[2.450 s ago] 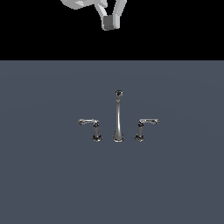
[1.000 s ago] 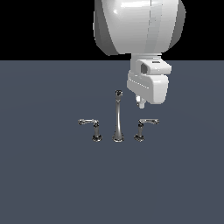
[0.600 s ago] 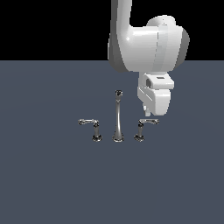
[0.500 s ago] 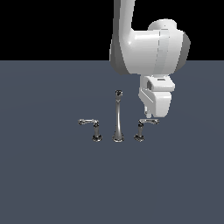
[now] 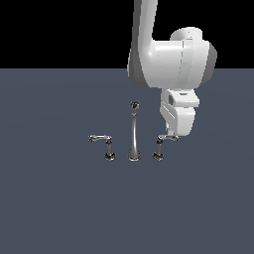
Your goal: Turn on the faucet by rotating a designated handle.
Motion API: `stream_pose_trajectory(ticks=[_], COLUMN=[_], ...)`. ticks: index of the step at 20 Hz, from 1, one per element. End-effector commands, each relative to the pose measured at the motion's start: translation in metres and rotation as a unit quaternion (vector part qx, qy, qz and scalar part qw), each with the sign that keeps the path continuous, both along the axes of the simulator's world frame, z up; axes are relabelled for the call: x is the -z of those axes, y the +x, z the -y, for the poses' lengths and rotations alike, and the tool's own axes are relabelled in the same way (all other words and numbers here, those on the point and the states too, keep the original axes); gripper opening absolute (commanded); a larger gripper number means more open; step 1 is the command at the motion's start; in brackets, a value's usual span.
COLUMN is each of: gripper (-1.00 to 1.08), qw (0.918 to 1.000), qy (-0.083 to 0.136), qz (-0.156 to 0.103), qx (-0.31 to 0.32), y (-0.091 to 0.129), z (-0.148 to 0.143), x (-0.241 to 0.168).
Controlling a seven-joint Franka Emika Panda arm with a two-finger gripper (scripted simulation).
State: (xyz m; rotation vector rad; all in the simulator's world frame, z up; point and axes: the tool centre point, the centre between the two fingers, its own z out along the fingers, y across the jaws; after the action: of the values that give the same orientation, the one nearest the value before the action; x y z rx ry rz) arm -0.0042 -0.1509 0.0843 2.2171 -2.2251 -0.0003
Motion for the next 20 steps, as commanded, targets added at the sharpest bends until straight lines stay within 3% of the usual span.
stream_pose_trajectory(ticks=[1, 5, 17, 20], gripper=[-1.00, -1.00, -1.00, -1.00], qw=[1.0000, 1.0000, 1.0000, 1.0000], qy=[0.000, 0.000, 0.000, 0.000], qz=[0.000, 0.000, 0.000, 0.006], qx=[-0.002, -0.002, -0.002, -0.007], y=[0.000, 0.000, -0.043, -0.036], z=[-0.001, -0.001, 0.017, 0.010], x=[-0.001, -0.001, -0.001, -0.002])
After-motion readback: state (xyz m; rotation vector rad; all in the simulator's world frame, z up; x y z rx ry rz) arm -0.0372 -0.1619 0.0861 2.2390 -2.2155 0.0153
